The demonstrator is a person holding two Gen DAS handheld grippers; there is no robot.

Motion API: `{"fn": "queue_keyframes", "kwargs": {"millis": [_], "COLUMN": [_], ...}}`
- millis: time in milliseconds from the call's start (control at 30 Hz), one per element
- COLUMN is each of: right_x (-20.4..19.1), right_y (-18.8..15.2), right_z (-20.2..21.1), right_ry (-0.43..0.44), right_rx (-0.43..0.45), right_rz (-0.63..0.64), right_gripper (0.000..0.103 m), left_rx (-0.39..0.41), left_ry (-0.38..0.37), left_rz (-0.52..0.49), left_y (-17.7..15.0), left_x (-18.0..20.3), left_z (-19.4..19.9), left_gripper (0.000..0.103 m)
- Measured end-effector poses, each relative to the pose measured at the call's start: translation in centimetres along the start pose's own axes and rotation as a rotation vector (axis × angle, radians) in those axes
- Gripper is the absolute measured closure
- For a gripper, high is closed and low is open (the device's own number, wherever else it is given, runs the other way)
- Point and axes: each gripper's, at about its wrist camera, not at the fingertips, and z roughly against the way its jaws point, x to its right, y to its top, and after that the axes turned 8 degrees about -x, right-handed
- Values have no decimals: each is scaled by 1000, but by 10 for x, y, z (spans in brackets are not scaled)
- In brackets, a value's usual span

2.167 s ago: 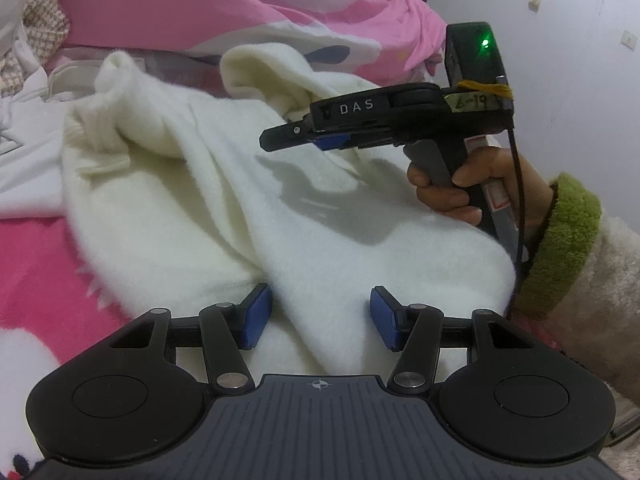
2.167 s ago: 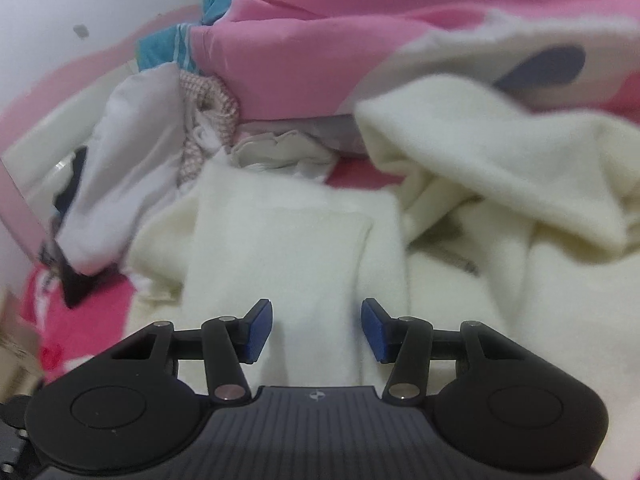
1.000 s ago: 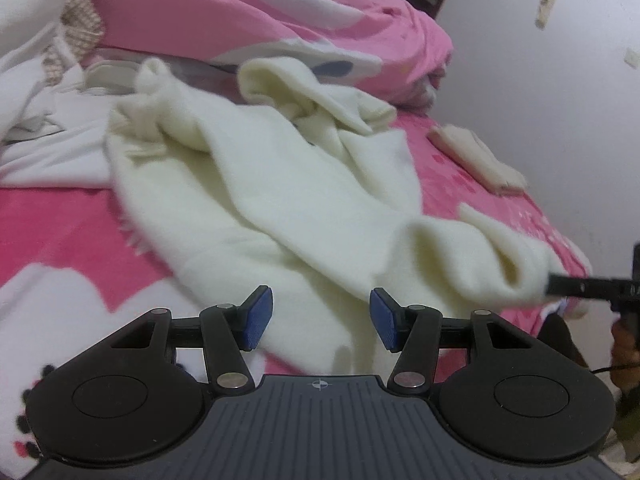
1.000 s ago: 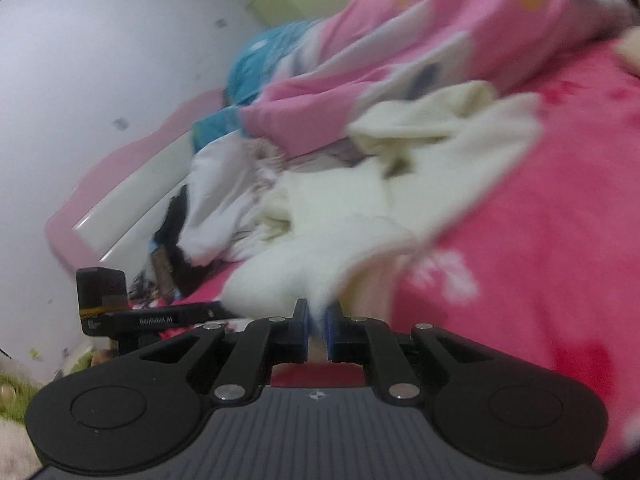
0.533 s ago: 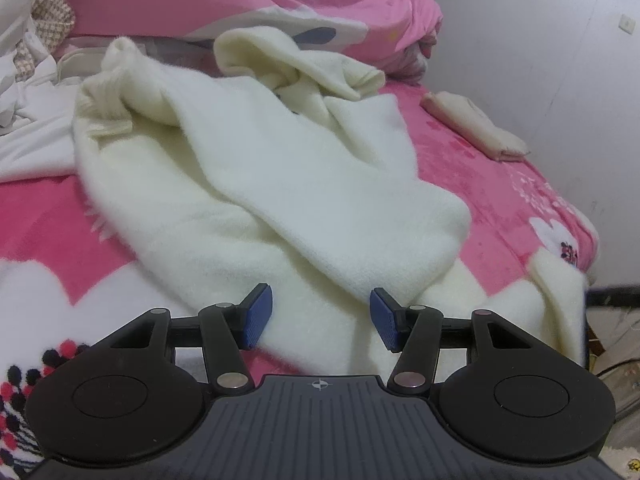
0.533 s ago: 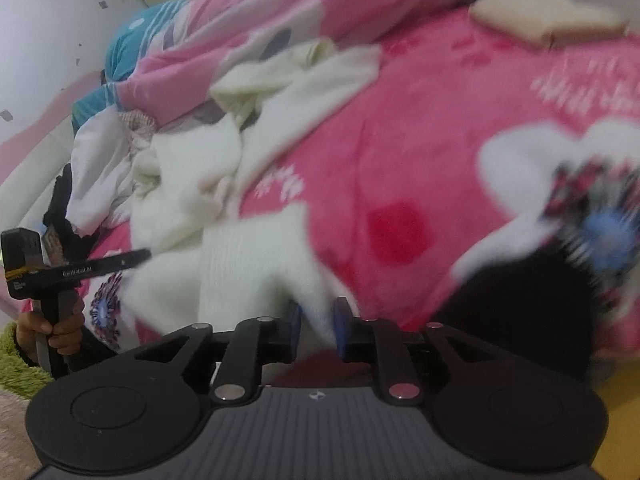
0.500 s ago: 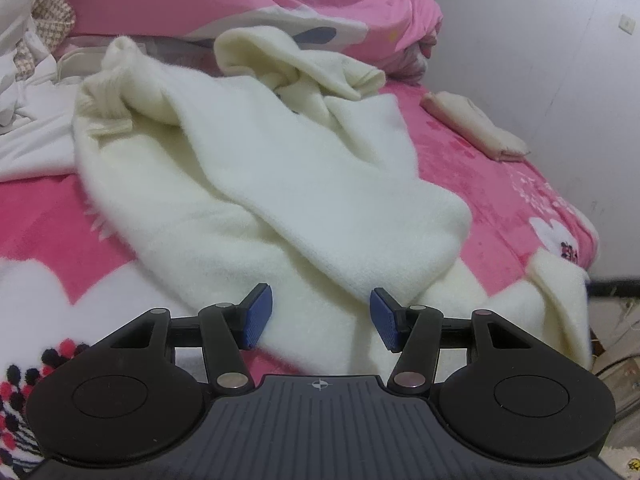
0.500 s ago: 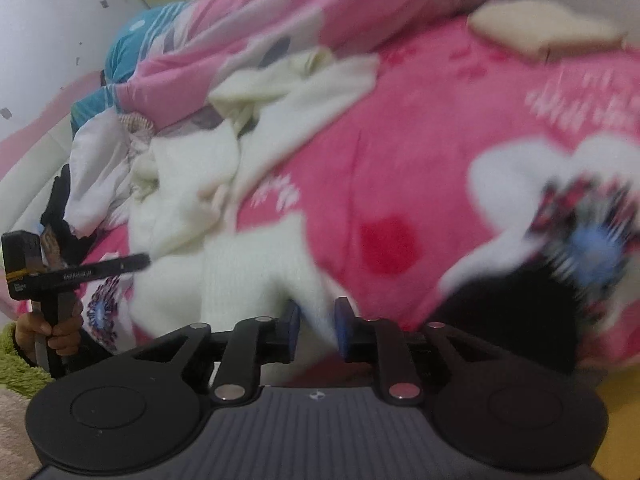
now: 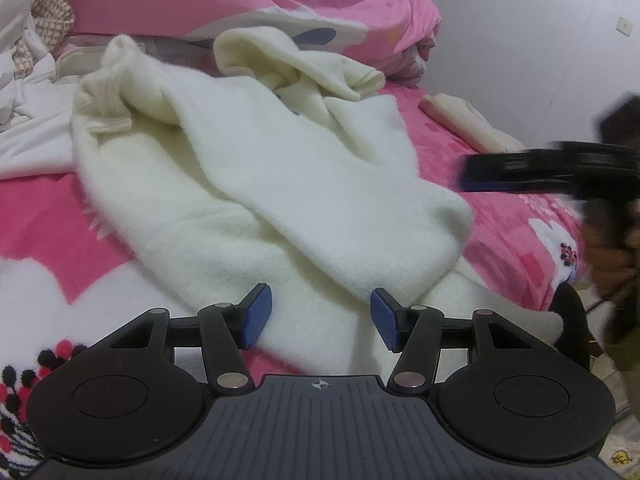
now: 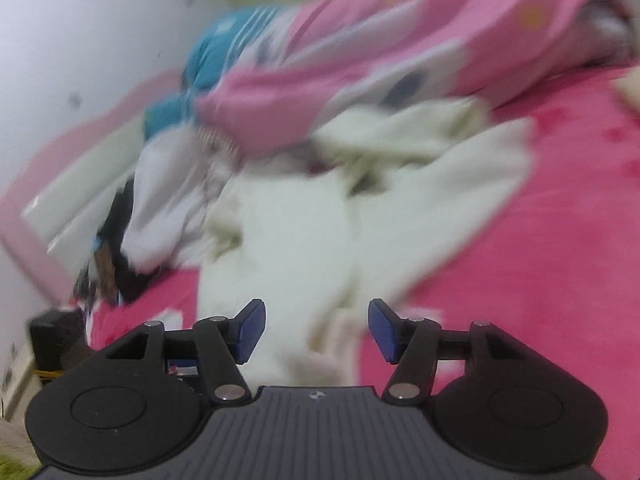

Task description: Fold clothes

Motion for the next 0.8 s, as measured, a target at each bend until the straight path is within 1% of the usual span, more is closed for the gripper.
{"fn": "queue_keyframes", "kwargs": {"millis": [167,267,333,400,433,467,500,633,667,733,800], "right_x": [-16,-22,-26,-28,-29,-28,-27,-24,-22,-15,-4], "right_y": [18,17,13,10,13,16,20,45,54,73,91], "right_z": [-79,-89,-89,-86,-87,-84,-82,-72,-71,-69,-68], "right_ry": [-116,-112,-103,-90,-86,-80,-61,12,17,7,-28], "right_rx": [-139,-150,-153,-152,-148,-138,-126,-35,-4,59,124], "right_rz": [106,138,166,181,186,188,179,139,127,103,71], "right_gripper": [42,41,51,72,75,84,86,87,87,87,87], "left_rx": [5,0,-3,-6,-3,3,11,57,62,60,57], "left_ry": [-14,-35,-54,-71,-73,-69,-56,20,38,70,109], "left_rz": [-5,3,17,34,39,42,41,38,44,61,83], "left_y": [-1,1,2,4,5,6,7,10,11,13,15], "left_x": [-2,-3,-5,-7,-8,-9,-9,-14,-16,-21,-27], "left_z": [-1,-1,1,3,6,8,11,20,22,23,23], "left_gripper": [45,42,37,31,30,28,26,24,24,24,24]}}
